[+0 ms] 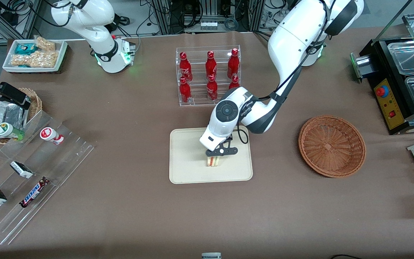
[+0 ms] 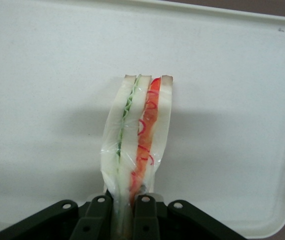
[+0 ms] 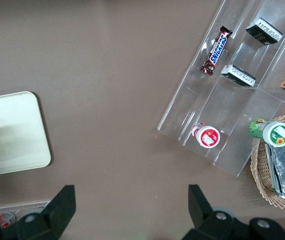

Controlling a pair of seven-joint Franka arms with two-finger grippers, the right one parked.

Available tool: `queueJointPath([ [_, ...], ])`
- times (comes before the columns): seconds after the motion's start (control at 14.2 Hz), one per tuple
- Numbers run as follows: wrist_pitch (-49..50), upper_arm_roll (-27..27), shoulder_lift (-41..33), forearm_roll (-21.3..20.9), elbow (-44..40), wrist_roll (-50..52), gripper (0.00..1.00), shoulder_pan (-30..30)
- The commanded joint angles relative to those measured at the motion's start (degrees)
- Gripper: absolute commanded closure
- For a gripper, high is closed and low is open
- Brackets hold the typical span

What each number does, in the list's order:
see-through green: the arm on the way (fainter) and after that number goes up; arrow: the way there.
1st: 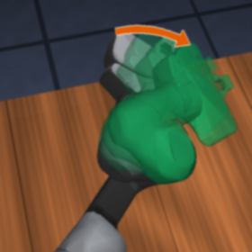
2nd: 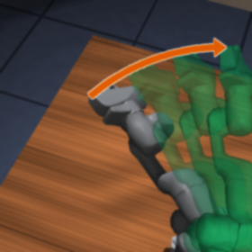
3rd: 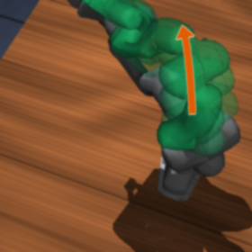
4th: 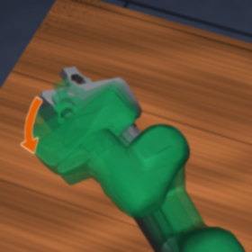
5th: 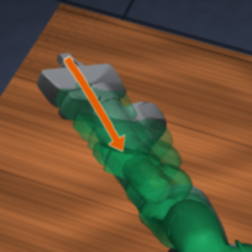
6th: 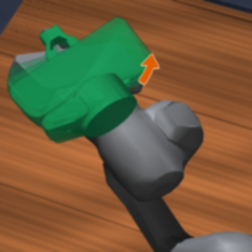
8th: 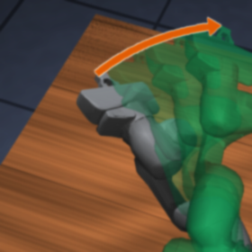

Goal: Place sandwich from basket to tray
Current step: 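Lower the sandwich onto the tray and open the left gripper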

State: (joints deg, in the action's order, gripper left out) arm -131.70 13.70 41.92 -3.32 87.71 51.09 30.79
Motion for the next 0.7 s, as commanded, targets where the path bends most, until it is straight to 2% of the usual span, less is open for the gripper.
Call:
queueJointPath([
  [0.0, 0.04, -0.42, 1.68, -0.99, -2.81, 5.75, 0.76, 0.58],
  [0.07, 0.04, -0.42, 1.68, -0.99, -2.81, 6.03, 0.72, 0.58],
  [0.14, 0.04, -0.42, 1.68, -0.99, -2.81, 6.12, 0.58, 0.58],
  [0.21, 0.04, -0.42, 1.68, -0.99, -2.81, 6.12, 0.15, 0.58],
  [0.28, 0.04, -0.42, 1.42, -0.99, -2.81, 6.12, 0.00, 0.58],
  [0.63, 4.41, -0.69, -6.92, -1.17, -2.54, 5.95, 0.00, -0.21],
])
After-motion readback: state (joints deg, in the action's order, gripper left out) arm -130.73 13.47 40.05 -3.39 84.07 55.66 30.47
